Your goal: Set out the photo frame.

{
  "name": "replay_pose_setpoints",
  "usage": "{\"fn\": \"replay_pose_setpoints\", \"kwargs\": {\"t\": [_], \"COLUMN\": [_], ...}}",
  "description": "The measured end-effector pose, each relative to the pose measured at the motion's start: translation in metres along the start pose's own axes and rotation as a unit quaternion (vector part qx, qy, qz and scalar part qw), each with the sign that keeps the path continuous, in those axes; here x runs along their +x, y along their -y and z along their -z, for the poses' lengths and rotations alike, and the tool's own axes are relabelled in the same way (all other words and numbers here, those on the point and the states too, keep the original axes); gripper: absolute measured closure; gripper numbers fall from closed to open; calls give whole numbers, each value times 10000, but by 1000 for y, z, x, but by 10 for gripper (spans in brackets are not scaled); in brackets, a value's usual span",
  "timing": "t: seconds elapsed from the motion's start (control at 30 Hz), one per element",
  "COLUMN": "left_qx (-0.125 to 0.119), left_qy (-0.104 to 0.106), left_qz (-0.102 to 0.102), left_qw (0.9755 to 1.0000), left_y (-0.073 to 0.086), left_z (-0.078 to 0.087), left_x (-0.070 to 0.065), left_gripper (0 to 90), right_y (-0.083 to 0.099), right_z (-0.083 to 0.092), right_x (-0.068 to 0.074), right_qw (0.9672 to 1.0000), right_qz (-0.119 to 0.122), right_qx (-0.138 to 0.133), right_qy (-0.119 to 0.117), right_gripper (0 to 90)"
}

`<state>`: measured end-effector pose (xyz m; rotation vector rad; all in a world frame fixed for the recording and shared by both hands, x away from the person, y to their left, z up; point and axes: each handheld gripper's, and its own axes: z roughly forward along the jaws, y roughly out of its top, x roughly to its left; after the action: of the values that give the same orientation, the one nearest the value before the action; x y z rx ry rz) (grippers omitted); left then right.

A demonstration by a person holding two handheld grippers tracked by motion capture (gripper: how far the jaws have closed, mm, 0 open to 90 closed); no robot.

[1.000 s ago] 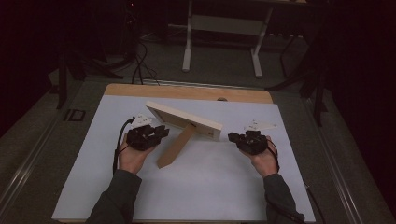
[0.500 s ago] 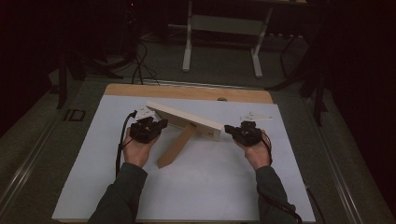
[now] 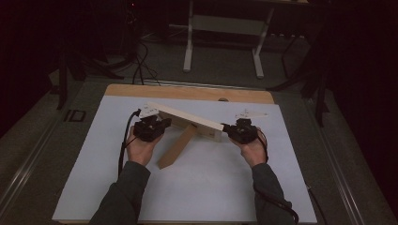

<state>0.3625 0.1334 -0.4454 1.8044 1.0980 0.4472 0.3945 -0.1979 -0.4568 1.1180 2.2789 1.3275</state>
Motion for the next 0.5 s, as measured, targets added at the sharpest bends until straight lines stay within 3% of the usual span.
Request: {"fn": "replay_pose_setpoints", "kwargs": {"t": [0.5], "left_qx": [58], "left_qy": [14], "left_qz": [65], "left_qw": [10000], "left_y": [-3], "left_z": [-6], "left_x": [-2], "left_gripper": [900], "right_y": [-1], "right_z": [0], "right_x": [1], "right_qw": [9999], "right_qz": [78], "right_qx": [43], "right_qy": [-91], "right_gripper": [897]}}
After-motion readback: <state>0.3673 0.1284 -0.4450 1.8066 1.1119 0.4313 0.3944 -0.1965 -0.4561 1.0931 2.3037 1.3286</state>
